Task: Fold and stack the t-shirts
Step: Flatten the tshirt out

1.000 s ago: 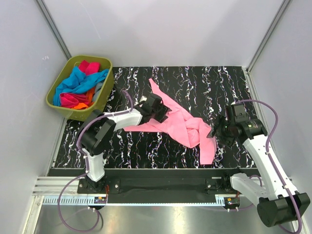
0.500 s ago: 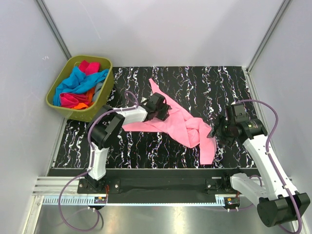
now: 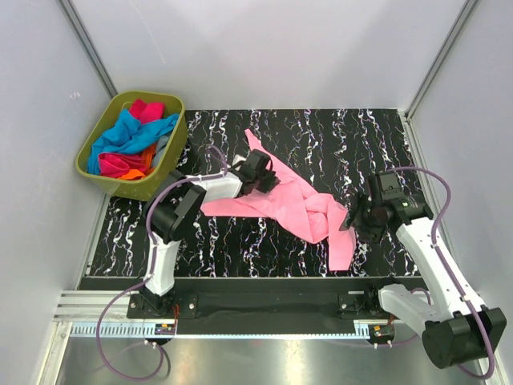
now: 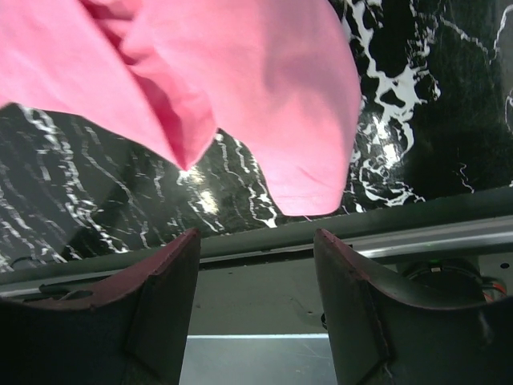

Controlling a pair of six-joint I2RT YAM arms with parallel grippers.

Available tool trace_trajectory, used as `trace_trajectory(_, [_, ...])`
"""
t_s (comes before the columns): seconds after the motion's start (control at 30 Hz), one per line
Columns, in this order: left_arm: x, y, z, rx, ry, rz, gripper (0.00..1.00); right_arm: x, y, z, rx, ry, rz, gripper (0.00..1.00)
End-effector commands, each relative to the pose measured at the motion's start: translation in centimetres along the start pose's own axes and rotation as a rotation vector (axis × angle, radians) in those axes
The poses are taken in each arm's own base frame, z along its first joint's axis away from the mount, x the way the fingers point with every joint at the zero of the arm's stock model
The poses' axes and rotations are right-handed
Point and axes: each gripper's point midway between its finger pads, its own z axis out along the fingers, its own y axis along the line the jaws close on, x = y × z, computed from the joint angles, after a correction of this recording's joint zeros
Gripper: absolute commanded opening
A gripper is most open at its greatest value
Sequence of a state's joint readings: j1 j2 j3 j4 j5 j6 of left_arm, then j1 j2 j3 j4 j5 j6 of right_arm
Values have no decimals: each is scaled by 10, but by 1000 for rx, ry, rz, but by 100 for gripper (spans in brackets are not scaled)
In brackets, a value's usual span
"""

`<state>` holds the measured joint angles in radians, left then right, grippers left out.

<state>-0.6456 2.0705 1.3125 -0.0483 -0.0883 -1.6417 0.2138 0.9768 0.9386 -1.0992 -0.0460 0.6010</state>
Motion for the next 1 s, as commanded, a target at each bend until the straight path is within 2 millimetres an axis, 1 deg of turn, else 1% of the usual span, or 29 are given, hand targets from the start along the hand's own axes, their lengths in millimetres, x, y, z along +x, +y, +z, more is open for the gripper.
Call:
trace_trajectory(0.0, [-13, -75, -40, 210, -18, 194, 0, 10, -3, 17, 21, 64, 20, 66])
trace_trajectory(0.03, [-18, -69, -47, 182, -25, 236, 0, 9, -2, 20, 16, 62, 20, 66])
trace_trajectory(0.07, [-23, -70, -55, 188, -36, 304, 0, 11, -3, 24, 20, 73, 17, 66])
trace_trajectory(0.1, [-24, -78, -75, 220, -32, 339, 0, 12, -4, 29, 31, 91, 16, 67])
trace_trajectory(0.13, [-25, -80, -83, 232, -32, 379, 0, 12, -4, 33, 33, 98, 3, 71])
trace_trajectory(0.17, [-28, -81, -92, 240, -37, 458, 0, 14, -6, 37, 48, 113, -2, 74])
trace_trajectory(0.2, [-29, -83, -110, 245, -32, 499, 0, 15, -8, 43, 63, 136, -5, 76])
trace_trajectory(0.23, [-35, -84, -122, 253, -49, 565, 0, 15, -8, 45, 65, 140, -11, 78])
trace_trajectory(0.27, [-38, -84, -132, 258, -58, 589, 0, 14, -6, 48, 64, 145, -12, 78])
trace_trajectory(0.3, [-40, -73, -138, 242, -58, 617, 0, 13, -6, 52, 72, 155, -8, 78])
trace_trajectory(0.33, [-48, -82, -164, 283, -89, 658, 0, 9, -3, 55, 64, 147, -9, 78])
trace_trajectory(0.37, [-52, -79, -174, 283, -100, 679, 0, 11, -1, 60, 65, 173, -3, 78])
trace_trajectory(0.4, [-55, -68, -183, 261, -103, 706, 0, 12, 2, 63, 57, 187, 2, 77])
trace_trajectory(0.43, [-62, -71, -206, 288, -133, 751, 0, 14, 5, 67, 45, 202, 12, 77])
trace_trajectory(0.47, [-65, -68, -217, 295, -141, 776, 0, 18, 5, 74, 45, 234, 19, 77])
trace_trajectory(0.5, [-67, -50, -220, 256, -127, 801, 0, 16, 6, 79, 43, 232, 17, 77])
trace_trajectory(0.53, [-71, -49, -240, 278, -153, 823, 0, 16, 6, 82, 45, 234, 12, 77])
trace_trajectory(0.57, [-70, -29, -239, 253, -128, 832, 0, 16, 4, 86, 56, 239, 10, 76])
trace_trajectory(0.6, [-68, -22, -244, 259, -110, 834, 0, 14, 6, 89, 54, 237, 7, 76])
trace_trajectory(0.63, [-71, -14, -249, 255, -111, 817, 0, 12, 7, 89, 52, 238, 0, 75])
trace_trajectory(0.67, [-71, 2, -256, 246, -113, 805, 0, 13, 8, 91, 52, 251, -1, 75])
trace_trajectory(0.73, [-71, 19, -263, 240, -114, 770, 0, 12, 11, 92, 47, 253, 8, 74])
trace_trajectory(0.77, [-71, 36, -266, 233, -115, 755, 0, 12, 11, 92, 53, 266, 9, 73])
trace_trajectory(0.8, [-70, 45, -266, 226, -111, 742, 0, 16, 9, 87, 69, 285, 16, 71])
trace_trajectory(0.83, [-74, 53, -265, 209, -127, 715, 0, 19, 7, 84, 75, 294, 18, 70])
trace_trajectory(0.87, [-74, 58, -266, 209, -129, 703, 0, 21, 5, 79, 79, 288, 20, 69])
trace_trajectory(0.9, [-73, 69, -262, 193, -121, 694, 0, 32, -2, 74, 111, 312, 16, 65])
trace_trajectory(0.93, [-72, 71, -260, 189, -117, 686, 0, 37, -9, 71, 146, 306, 7, 65])
trace_trajectory(0.97, [-73, 74, -257, 180, -118, 682, 0, 42, -11, 66, 154, 309, 3, 63])
